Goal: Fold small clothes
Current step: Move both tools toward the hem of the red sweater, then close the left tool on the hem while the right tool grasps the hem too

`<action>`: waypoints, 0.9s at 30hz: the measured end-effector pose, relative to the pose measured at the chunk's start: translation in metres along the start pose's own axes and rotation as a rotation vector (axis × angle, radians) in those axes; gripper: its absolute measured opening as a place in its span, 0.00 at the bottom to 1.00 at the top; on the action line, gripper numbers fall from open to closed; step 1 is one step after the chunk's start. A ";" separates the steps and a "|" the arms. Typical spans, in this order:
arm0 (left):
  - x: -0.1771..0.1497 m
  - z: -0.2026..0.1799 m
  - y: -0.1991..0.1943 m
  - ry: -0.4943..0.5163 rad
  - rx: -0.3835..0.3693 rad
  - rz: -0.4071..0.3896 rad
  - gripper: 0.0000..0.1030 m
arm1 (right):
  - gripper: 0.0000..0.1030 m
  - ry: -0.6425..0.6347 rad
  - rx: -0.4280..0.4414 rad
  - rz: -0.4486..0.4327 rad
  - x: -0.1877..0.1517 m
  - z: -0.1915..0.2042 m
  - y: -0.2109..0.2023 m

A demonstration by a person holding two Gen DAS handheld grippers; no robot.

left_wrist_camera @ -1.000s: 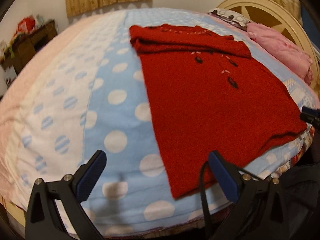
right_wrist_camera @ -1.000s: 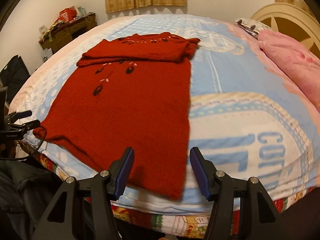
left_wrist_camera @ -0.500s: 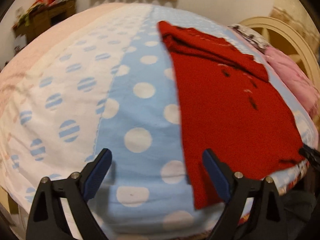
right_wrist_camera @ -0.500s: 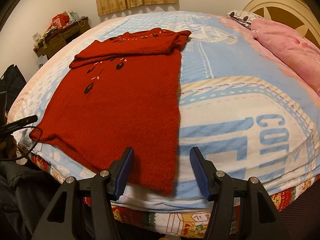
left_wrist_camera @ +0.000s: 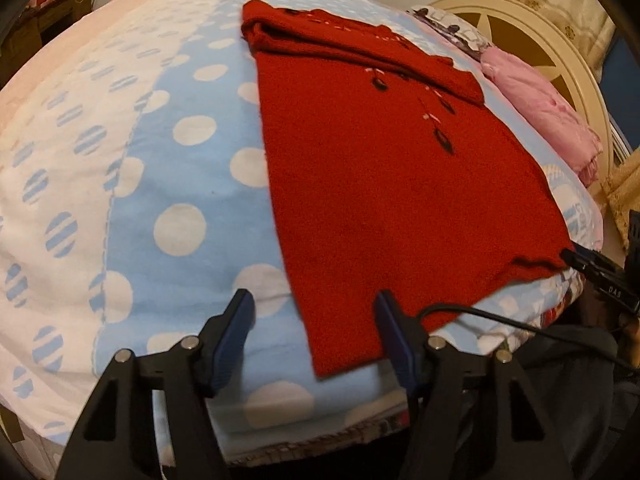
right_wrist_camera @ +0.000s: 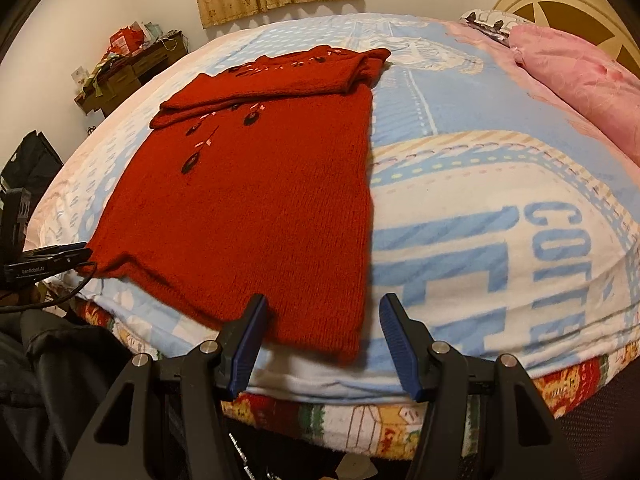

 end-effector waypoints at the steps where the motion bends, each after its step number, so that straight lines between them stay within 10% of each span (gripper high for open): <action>1: -0.001 -0.003 -0.002 0.013 -0.002 -0.002 0.63 | 0.57 0.002 0.002 0.001 -0.001 0.000 0.000; 12: 0.003 -0.009 -0.003 0.047 -0.049 -0.003 0.50 | 0.49 0.048 0.043 0.000 -0.001 -0.005 -0.001; 17: 0.008 -0.008 -0.004 0.030 -0.125 -0.017 0.14 | 0.20 0.070 0.078 -0.007 -0.002 -0.008 0.000; 27: 0.019 -0.003 -0.031 0.036 -0.178 -0.172 0.09 | 0.09 0.107 0.123 -0.105 0.005 -0.014 -0.018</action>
Point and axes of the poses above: each gripper's, at about its wrist camera, not at the fingertips, and y roughly the way its jaws point, z to its left, x to its top, the point moved 1 cm from there along y, roughly the way its jaws point, and after that the axes turned 5 degrees about -x, right-handed, at the moved point
